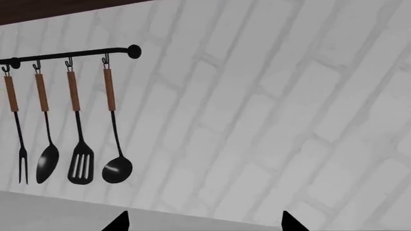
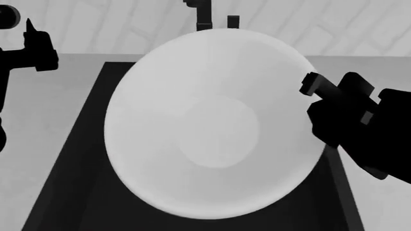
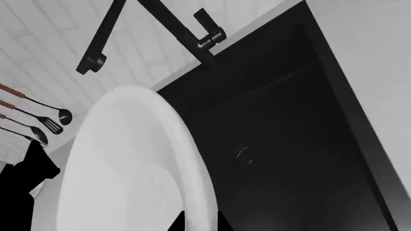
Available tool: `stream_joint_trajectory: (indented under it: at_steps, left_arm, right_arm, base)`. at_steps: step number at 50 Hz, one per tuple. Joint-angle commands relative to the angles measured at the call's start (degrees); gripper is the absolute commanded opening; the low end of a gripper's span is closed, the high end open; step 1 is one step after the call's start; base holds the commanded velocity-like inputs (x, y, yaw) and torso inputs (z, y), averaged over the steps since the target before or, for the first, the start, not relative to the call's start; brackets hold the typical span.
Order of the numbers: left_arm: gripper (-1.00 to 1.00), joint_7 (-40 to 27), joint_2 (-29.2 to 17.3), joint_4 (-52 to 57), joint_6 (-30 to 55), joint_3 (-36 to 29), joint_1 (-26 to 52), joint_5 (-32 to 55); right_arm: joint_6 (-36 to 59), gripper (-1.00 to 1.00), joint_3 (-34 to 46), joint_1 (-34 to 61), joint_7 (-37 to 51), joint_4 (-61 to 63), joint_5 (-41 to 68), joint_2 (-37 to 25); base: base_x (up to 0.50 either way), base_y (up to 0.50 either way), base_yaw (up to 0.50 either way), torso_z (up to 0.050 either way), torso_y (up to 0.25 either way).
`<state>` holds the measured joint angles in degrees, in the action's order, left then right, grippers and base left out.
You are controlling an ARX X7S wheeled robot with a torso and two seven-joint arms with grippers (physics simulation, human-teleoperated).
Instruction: Move the fresh-baked cupcake off the tray onto the counter, and place the bowl used for mixing into the sink.
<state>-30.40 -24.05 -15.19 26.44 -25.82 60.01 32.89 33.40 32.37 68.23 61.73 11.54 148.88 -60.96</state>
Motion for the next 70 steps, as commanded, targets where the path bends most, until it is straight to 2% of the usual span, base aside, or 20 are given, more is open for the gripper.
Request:
stream_joint_trajectory:
  at_steps: [1, 11, 18, 52, 56, 58, 70]
  left_arm:
    - [1.00, 0.07, 0.17, -0.22, -0.13, -0.14, -0.04, 0.00]
    - [1.00, 0.08, 0.12, -0.17, -0.09, -0.15, -0.02, 0.08]
    - [1.00, 0.13, 0.13, -0.24, -0.19, -0.13, 0.10, 0.09]
    - [1.00, 0.35, 0.15, -0.54, -1.11, -0.54, -0.03, -0.37]
    - [1.00, -0.36, -0.01, -0.86, 0.37, -2.34, 0.71, -2.13]
    - [1.00, 1.10, 0.05, 0.04, -2.14, -0.97, -0.30, -0.70]
    - [1.00, 0.37, -0.13, 0.31, -1.52, -0.53, -0.49, -0.27]
  right_arm:
    - [-0.41, -1.00, -0.52, -0.21, -0.70, -0.03, -0.79, -0.23]
    - [0.38, -1.00, -0.26, -0.07, -0.84, -0.06, -1.08, -0.19]
    - [0.51, -1.00, -0.04, 0.36, -0.41, -0.50, -0.87, 0.00]
    - [-0.12, -1.00, 0.34, -2.35, -2.44, -1.81, -2.39, -0.15]
    - [0.26, -1.00, 0.49, -1.89, -2.32, -2.14, -2.35, 0.12]
    - [0.53, -1.00, 0.64, -1.72, -2.39, -2.47, -2.47, 0.36]
    - [1.18, -1.00, 1.94, -3.55, -4.61, -5.60, -3.00, 2.09]
  base:
    - [0.00, 0.00, 0.00, 0.000, 0.000]
    - [0.02, 0.00, 0.00, 0.000, 0.000]
    - [0.43, 0.33, 0.00, 0.000, 0.000]
    - [0.02, 0.00, 0.00, 0.000, 0.001]
    - [0.00, 0.00, 0.00, 0.000, 0.000]
    - [0.00, 0.00, 0.00, 0.000, 0.000]
    - [0.00, 0.00, 0.00, 0.000, 0.000]
